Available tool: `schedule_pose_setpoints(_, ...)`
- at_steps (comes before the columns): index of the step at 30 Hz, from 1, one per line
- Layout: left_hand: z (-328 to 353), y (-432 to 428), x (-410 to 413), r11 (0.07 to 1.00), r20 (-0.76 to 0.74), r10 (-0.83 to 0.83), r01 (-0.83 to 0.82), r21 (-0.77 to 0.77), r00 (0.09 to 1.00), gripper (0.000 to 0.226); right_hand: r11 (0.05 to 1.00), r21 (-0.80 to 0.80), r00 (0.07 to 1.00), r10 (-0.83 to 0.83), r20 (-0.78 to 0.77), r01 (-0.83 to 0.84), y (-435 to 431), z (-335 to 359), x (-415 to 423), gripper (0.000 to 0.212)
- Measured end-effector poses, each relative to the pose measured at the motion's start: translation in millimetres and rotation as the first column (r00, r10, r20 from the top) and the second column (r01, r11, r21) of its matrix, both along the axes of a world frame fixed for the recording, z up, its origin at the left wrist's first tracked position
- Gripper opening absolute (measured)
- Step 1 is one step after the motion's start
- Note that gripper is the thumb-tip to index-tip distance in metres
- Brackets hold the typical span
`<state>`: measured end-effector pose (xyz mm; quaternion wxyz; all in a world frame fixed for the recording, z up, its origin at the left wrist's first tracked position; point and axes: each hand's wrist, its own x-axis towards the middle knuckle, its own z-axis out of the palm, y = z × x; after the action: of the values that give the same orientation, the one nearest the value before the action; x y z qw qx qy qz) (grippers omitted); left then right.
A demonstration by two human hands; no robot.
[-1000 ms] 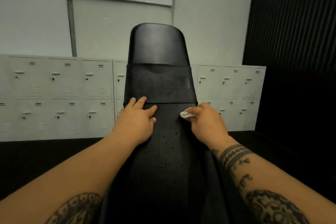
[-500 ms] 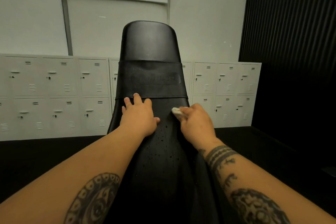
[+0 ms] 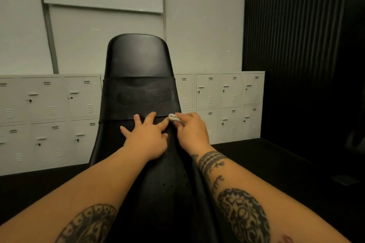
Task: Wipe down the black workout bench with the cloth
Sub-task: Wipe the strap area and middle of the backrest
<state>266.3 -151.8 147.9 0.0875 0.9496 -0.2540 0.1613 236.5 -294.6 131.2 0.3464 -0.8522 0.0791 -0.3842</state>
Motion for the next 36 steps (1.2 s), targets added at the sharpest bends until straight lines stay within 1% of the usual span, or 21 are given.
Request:
schedule_pose_setpoints(2, -3.7, -3.6, 2.5, 0.997, 0.029, 0.033, -0.035, 0.062, 0.999, 0.058, 0.996, 0.046, 0.997, 0.074, -0.016, -0.073, -0.1, -7.5, -3.1, 0.037)
schedule_pose_setpoints(4, -6.4, -3.2, 3.2, 0.995, 0.046, 0.048, -0.052, 0.089, 0.998, 0.059, 0.991, 0.127, 0.999, 0.042, -0.026, -0.038, -6.1, -26.9, -15.2, 0.031)
schedule_pose_setpoints(5, -4.9, -3.3, 3.4, 0.994, 0.047, 0.052, -0.056, 0.094, 0.998, 0.059, 0.983, 0.183, 0.997, 0.002, -0.076, 0.012, -12.3, -36.3, -21.7, 0.03)
schedule_pose_setpoints(6, -4.2, -4.0, 3.0, 0.993, 0.042, 0.058, -0.062, 0.103, 0.997, 0.061, 0.971, 0.231, 0.988, -0.017, -0.153, 0.053, -19.7, -46.5, -29.1, 0.036)
schedule_pose_setpoints(7, -3.6, -5.2, 2.2, 0.99, 0.042, 0.068, -0.072, 0.118, 0.997, 0.064, 0.962, 0.265, 0.974, -0.004, -0.228, 0.066, -26.8, -54.2, -36.4, 0.042)
schedule_pose_setpoints(9, -5.3, -9.9, -0.1, 0.984, 0.053, 0.087, -0.095, 0.153, 0.995, 0.073, 0.959, 0.283, 0.948, 0.056, -0.314, 0.037, -38.3, -58.7, -43.1, 0.045)
schedule_pose_setpoints(11, -9.4, -13.4, -1.1, 0.979, 0.083, 0.101, -0.113, 0.169, 0.991, 0.081, 0.962, 0.272, 0.951, 0.08, -0.299, 0.004, -42.0, -48.7, -33.5, 0.042)
schedule_pose_setpoints(14, -12.6, -13.9, 0.0, 0.979, 0.121, 0.109, -0.128, 0.156, 0.987, 0.084, 0.965, 0.261, 0.98, 0.068, -0.186, -0.017, -29.9, -26.0, -13.6, 0.037)
schedule_pose_setpoints(16, -13.2, -12.9, 0.9, 0.979, 0.132, 0.116, -0.135, 0.151, 0.984, 0.085, 0.964, 0.262, 0.987, 0.072, -0.145, -0.032, -22.5, -28.4, -12.3, 0.036)
schedule_pose_setpoints(19, -15.3, -13.9, 0.1, 0.978, 0.139, 0.117, -0.138, 0.154, 0.983, 0.085, 0.974, 0.225, 0.978, 0.035, -0.207, 0.013, -24.8, -63.4, -38.5, 0.033)
schedule_pose_setpoints(22, -16.7, -14.8, -0.4, 0.981, 0.137, 0.116, -0.135, 0.142, 0.984, 0.084, 0.974, 0.222, 0.925, 0.044, -0.377, 0.044, -33.8, -93.8, -67.4, 0.038)
schedule_pose_setpoints(23, -17.2, -15.0, -0.7, 0.981, 0.136, 0.115, -0.134, 0.14, 0.984, 0.084, 0.975, 0.218, 0.913, 0.047, -0.405, 0.047, -35.8, -94.8, -67.9, 0.04)
schedule_pose_setpoints(24, -17.5, -15.2, -1.0, 0.981, 0.134, 0.115, -0.134, 0.139, 0.984, 0.084, 0.974, 0.222, 0.918, 0.043, -0.394, 0.05, -35.1, -89.5, -63.7, 0.042)
schedule_pose_setpoints(25, -17.5, -15.5, -1.0, 0.982, 0.132, 0.115, -0.134, 0.137, 0.984, 0.083, 0.969, 0.24, 0.936, 0.023, -0.352, 0.067, -32.7, -82.0, -54.6, 0.043)
schedule_pose_setpoints(27, -17.7, -15.0, -1.3, 0.981, 0.131, 0.12, -0.138, 0.137, 0.984, 0.083, 0.961, 0.26, 0.973, -0.031, -0.23, 0.092, -20.2, -64.4, -39.0, 0.04)
schedule_pose_setpoints(29, -17.1, -14.4, -1.5, 0.979, 0.13, 0.124, -0.143, 0.145, 0.984, 0.084, 0.986, 0.154, 0.993, -0.055, -0.103, 0.071, -9.7, -63.4, -30.0, 0.033)
schedule_pose_setpoints(30, -17.1, -14.3, -1.6, 0.979, 0.127, 0.123, -0.142, 0.145, 0.984, 0.083, 0.997, 0.067, 0.997, -0.042, -0.07, 0.047, -6.5, -70.7, -31.7, 0.034)
schedule_pose_setpoints(32, -18.8, -15.1, -1.9, 0.98, 0.124, 0.121, -0.138, 0.144, 0.985, 0.083, 0.992, -0.123, 1.0, -0.026, -0.018, 0.024, -6.3, -90.2, -45.7, 0.043)
schedule_pose_setpoints(34, -17.8, -14.2, -3.1, 0.976, 0.111, 0.136, -0.152, 0.157, 0.984, 0.083, 0.971, -0.24, 1.0, -0.002, 0.006, 0.004, -11.4, -100.1, -60.8, 0.047)
schedule_pose_setpoints(35, -14.6, -14.1, -5.2, 0.971, 0.095, 0.152, -0.167, 0.169, 0.984, 0.083, 0.961, -0.276, 1.0, 0.009, -0.01, -0.012, -15.0, -102.7, -65.5, 0.048)
schedule_pose_setpoints(36, -9.1, -15.0, -8.5, 0.966, 0.076, 0.173, -0.184, 0.181, 0.982, 0.081, 0.96, -0.278, 0.999, 0.01, -0.05, -0.023, -18.5, -104.0, -70.2, 0.048)
